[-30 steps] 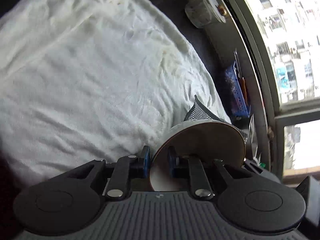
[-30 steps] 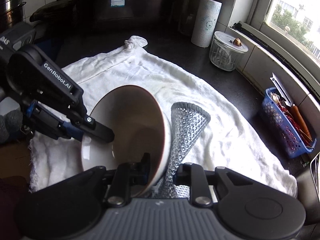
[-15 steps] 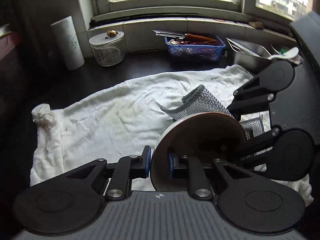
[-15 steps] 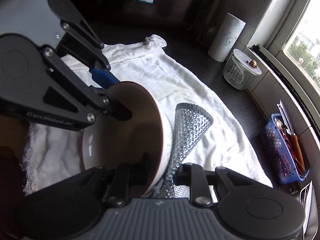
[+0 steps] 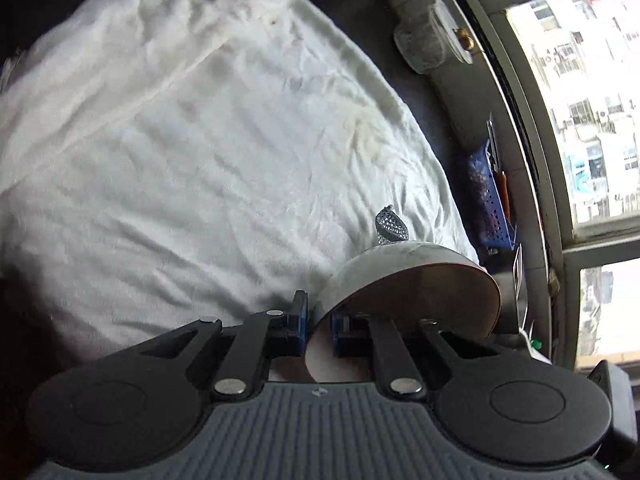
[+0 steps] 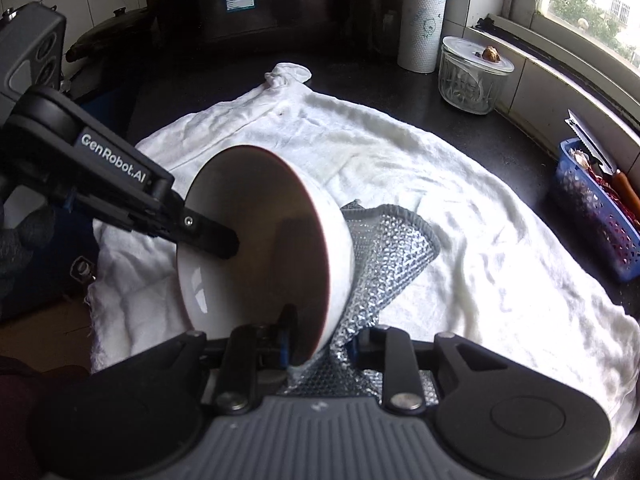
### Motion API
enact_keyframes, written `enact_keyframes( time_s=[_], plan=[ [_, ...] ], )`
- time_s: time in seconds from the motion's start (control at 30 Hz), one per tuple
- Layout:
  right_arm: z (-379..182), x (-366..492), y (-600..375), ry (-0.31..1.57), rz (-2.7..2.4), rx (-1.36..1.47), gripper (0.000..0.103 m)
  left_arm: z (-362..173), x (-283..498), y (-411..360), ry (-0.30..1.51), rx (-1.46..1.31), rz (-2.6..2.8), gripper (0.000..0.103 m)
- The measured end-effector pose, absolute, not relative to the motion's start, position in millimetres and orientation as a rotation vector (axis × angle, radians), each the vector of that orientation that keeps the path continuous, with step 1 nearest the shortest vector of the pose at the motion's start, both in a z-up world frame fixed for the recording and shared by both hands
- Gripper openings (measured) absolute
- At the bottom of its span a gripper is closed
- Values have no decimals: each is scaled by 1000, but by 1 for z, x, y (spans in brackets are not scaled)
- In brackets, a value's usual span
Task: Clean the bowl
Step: 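Rub the mesh pad along the bowl's outer wall with the right gripper, then rotate the bowl with the left gripper while the right gripper scrubs the outside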
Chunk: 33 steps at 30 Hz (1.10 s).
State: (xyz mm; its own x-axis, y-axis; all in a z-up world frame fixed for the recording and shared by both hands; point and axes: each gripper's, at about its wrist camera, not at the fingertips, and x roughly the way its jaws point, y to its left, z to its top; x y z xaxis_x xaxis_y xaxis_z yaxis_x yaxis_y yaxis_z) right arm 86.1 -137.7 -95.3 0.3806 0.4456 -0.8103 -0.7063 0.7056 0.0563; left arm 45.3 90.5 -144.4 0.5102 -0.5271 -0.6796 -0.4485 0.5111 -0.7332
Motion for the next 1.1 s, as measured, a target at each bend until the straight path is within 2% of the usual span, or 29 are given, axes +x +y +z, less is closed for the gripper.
enact_keyframes(
  time_s=[0.13, 0.27, 0.4, 0.5, 0.63, 0.7, 0.83, 1.1],
  plan=[
    [-93, 84, -138, 908, 751, -329, 27, -161, 42, 90, 1133, -1248, -83, 10],
    [-89, 83, -137, 883, 737, -373, 27, -147, 52, 79, 1151, -1065, -124, 10],
    [-91, 82, -138, 878, 735, -384, 26, -110, 63, 53, 1100, -607, -133, 12],
    [-91, 83, -140, 880, 740, -391, 21, -84, 64, 30, 1005, -260, -164, 14],
    [-88, 81, -136, 841, 746, -462, 20, -61, 60, 1, 868, 100, -227, 14],
    [-86, 77, -132, 804, 753, -533, 19, -57, 59, -8, 833, 191, -253, 11],
    [-87, 78, -132, 803, 765, -548, 20, -58, 67, 6, 871, 16, -246, 12],
    [-92, 89, -140, 903, 784, -349, 23, -87, 66, 62, 1013, -532, -111, 12]
  ],
)
